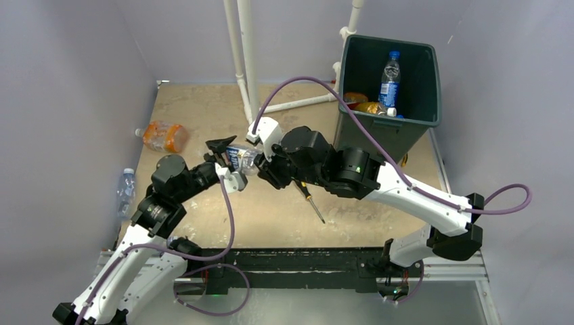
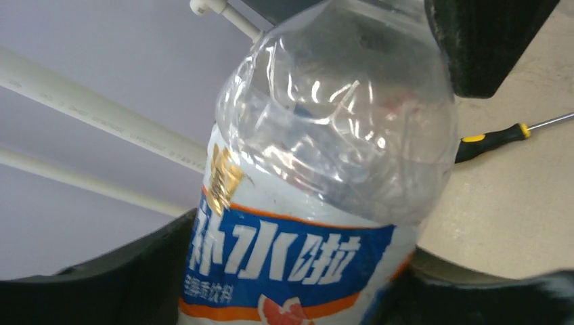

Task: Put the plastic bottles in the bin
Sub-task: Place the plastic bottle in the trash bin.

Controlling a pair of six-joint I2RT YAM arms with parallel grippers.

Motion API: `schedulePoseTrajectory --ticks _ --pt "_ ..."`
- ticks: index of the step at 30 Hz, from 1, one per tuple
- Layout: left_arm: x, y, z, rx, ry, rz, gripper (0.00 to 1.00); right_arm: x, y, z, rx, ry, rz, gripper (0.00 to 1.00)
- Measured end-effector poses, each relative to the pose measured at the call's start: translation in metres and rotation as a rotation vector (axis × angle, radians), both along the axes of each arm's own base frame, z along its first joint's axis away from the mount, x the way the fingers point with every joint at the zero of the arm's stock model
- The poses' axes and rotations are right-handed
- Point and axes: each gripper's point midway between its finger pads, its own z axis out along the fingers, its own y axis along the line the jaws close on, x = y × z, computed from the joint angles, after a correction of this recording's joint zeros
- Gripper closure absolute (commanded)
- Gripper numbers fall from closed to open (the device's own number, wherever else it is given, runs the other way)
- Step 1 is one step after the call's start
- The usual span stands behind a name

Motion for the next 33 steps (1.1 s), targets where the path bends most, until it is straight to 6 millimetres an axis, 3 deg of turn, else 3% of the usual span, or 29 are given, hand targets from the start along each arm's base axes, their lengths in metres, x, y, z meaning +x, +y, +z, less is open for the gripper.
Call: schedulePoseTrajectory --ticks 1,2,7,8,10,13,15,20,25,28,30,33 --pt "0.000 0.000 -0.001 -0.002 0.008 -0.001 0.79 0.000 0.000 0.000 -0.001 0.001 0.001 1.00" --pt "0.000 -0.001 -0.003 -0.005 0.021 -0.001 0.90 0.002 -0.001 0.000 -0.001 -0.002 -0.002 1.00" --pt "-0.001 -0.003 -0.011 -0.027 0.074 0.004 0.75 0.008 0.002 0.007 0.033 -0.012 -0.009 1.00" --pt "-0.001 -0.002 -0.010 -0.035 0.077 0.006 0.74 0.008 0.002 0.007 0.035 -0.011 -0.006 0.91" --pt "-0.002 -0.002 -0.009 -0.051 0.087 0.009 0.74 0.007 0.002 0.009 0.044 -0.012 -0.002 0.53" --pt "-0.002 -0.002 -0.009 -0.081 0.119 0.024 0.77 0.006 0.002 0.015 0.071 -0.011 0.000 0.15" --pt "0.000 0.001 -0.010 -0.113 0.151 0.049 0.81 0.005 -0.001 0.023 0.111 -0.015 -0.001 0.04" --pt "-0.003 -0.005 -0.008 -0.236 0.266 0.053 0.98 -0.007 -0.028 0.053 0.295 -0.077 -0.003 0.03" --pt "-0.008 -0.023 -0.001 -0.454 0.473 0.024 1.00 -0.023 -0.061 0.081 0.605 -0.135 -0.010 0.07" --pt "-0.011 -0.035 0.007 -0.568 0.585 -0.013 1.00 -0.025 -0.063 0.099 0.744 -0.137 -0.015 0.09" --pt "-0.015 -0.041 0.012 -0.625 0.645 -0.038 1.00 -0.022 -0.053 0.111 0.816 -0.124 -0.022 0.11" --pt "-0.025 -0.043 0.025 -0.701 0.673 -0.083 1.00 -0.014 -0.034 0.113 0.854 -0.098 -0.034 0.12"
